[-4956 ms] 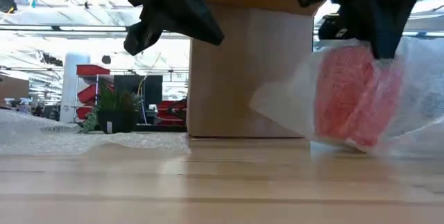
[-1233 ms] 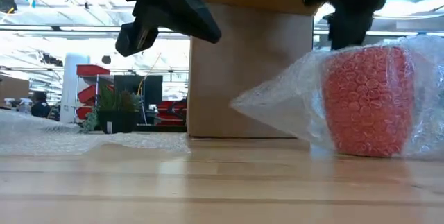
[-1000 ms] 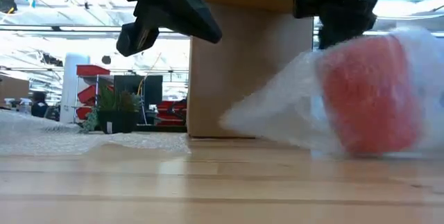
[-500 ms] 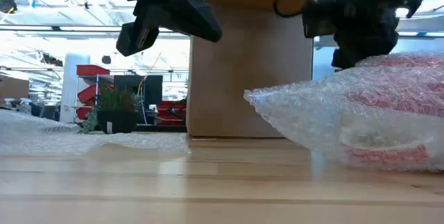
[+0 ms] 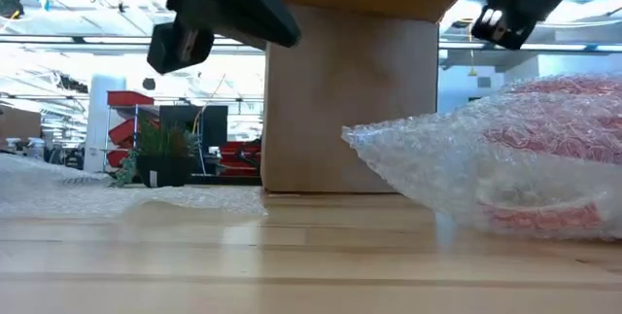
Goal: Wrap mug
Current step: Put the wrapped red mug into the cardboard box
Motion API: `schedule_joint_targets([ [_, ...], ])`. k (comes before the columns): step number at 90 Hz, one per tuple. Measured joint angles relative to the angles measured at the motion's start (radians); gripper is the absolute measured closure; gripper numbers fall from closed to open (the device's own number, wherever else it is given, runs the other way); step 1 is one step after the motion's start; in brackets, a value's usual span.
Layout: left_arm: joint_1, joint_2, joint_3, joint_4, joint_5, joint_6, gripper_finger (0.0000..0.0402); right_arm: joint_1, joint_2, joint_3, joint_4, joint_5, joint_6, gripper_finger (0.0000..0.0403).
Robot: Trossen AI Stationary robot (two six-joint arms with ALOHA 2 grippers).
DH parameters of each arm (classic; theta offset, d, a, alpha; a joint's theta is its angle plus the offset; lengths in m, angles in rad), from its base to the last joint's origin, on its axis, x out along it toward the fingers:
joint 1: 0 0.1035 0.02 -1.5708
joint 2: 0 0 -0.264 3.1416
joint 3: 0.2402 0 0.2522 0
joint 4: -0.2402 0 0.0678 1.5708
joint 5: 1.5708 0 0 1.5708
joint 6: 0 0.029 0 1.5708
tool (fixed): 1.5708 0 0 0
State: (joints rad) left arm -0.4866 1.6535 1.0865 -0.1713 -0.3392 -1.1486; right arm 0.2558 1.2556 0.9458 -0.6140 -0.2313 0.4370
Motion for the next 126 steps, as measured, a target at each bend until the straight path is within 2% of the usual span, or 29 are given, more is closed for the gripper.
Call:
schedule_joint_targets([
  [13,-0.036,0.0,0.047,0.002,0.004,0.016,0.0402,-0.044,0.072,-0.041,0.09,-0.176,-0.042,0.0248],
  [24,-0.053,0.0,0.081,-0.014,0.001,0.023,0.0402,-0.056,0.137,-0.041,0.111,-0.241,-0.076,0.0184],
  [32,-0.06,0.0,0.096,-0.036,0.0,0.023,0.0402,-0.056,0.193,-0.041,0.134,-0.276,-0.101,0.0153],
  [41,-0.066,0.0,0.112,-0.066,0.001,0.023,0.0402,-0.053,0.244,-0.041,0.162,-0.293,-0.108,0.014],
  [63,-0.064,0.0,0.112,-0.084,0.0,0.005,0.0402,-0.035,0.35,-0.038,0.199,-0.313,-0.123,0.0139],
  [73,-0.064,0.0,0.112,-0.105,-0.002,-0.011,0.0402,-0.006,0.384,-0.035,0.22,-0.344,-0.12,0.0157],
  [81,-0.061,0.0,0.113,-0.098,-0.033,-0.011,0.0402,0.02,0.396,-0.036,0.244,-0.354,-0.099,0.0197],
  [92,-0.049,0.0,0.173,-0.091,-0.102,0.045,0.0402,0.051,0.386,-0.037,0.249,-0.363,-0.037,0.0286],
  [101,-0.049,-0.001,0.253,-0.095,-0.14,0.157,0.0402,0.084,0.345,-0.039,0.248,-0.388,0.027,0.0367],
  [115,-0.057,-0.001,0.415,-0.094,-0.136,0.363,0.0402,0.16,0.205,-0.048,0.191,-0.32,0.134,0.0371],
  [126,-0.057,-0.001,0.564,-0.091,-0.148,0.521,0.0402,0.237,0.053,-0.043,0.151,-0.332,0.222,0.0371],
])
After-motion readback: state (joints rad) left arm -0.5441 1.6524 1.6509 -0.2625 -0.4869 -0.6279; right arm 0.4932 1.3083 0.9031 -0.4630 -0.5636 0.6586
